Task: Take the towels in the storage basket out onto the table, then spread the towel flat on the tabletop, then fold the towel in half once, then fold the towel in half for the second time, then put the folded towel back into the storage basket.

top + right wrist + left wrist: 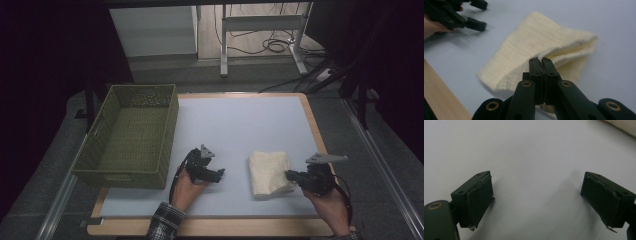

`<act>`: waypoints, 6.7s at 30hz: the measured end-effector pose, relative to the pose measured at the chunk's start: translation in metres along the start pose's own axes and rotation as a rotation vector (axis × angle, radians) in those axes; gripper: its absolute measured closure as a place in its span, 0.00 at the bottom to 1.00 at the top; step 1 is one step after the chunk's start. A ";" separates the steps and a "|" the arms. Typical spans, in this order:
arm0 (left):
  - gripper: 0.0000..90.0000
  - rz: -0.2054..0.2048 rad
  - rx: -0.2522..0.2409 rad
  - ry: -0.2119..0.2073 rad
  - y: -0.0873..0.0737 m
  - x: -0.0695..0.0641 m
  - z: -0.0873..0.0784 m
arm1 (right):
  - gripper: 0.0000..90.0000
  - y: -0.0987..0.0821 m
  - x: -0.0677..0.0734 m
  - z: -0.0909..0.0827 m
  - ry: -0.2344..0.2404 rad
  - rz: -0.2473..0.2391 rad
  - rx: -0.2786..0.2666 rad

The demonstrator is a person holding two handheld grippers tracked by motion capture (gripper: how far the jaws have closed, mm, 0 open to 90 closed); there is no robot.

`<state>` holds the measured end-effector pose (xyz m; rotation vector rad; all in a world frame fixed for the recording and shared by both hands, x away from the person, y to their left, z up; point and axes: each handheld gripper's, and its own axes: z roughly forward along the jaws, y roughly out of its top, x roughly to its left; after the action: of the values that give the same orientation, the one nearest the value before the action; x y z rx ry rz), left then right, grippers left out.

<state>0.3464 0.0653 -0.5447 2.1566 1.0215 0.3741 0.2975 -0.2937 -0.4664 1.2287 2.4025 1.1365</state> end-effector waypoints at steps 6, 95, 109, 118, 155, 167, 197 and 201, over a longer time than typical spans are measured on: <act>0.12 0.000 -0.001 0.000 0.000 0.000 0.000 | 0.98 0.022 0.022 0.009 0.002 -0.072 -0.007; 0.91 -0.031 -0.103 0.183 0.063 0.146 -0.180 | 0.92 0.181 0.158 0.118 0.204 -0.187 -0.074; 0.91 -0.083 -0.094 0.234 0.037 0.176 -0.199 | 0.92 0.197 0.197 0.149 0.235 -0.213 -0.072; 0.91 -0.120 -0.086 0.266 0.015 0.191 -0.215 | 0.92 0.200 0.230 0.171 0.275 -0.230 -0.066; 0.79 -0.109 0.081 0.272 -0.034 0.202 -0.189 | 0.80 0.175 0.290 0.218 0.257 -0.283 0.055; 0.62 -0.134 0.031 0.255 -0.023 0.196 -0.193 | 0.68 0.182 0.276 0.197 0.251 -0.314 -0.004; 0.39 -0.049 0.085 0.174 0.016 0.168 -0.165 | 0.39 0.146 0.198 0.143 0.181 -0.337 -0.038; 0.48 -0.014 0.219 0.151 0.005 0.183 -0.150 | 0.39 0.141 0.187 0.136 0.170 -0.329 -0.044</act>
<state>0.3891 0.2742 -0.4422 2.3419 1.2101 0.4415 0.3316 -0.0273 -0.4299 0.7113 2.5613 1.2204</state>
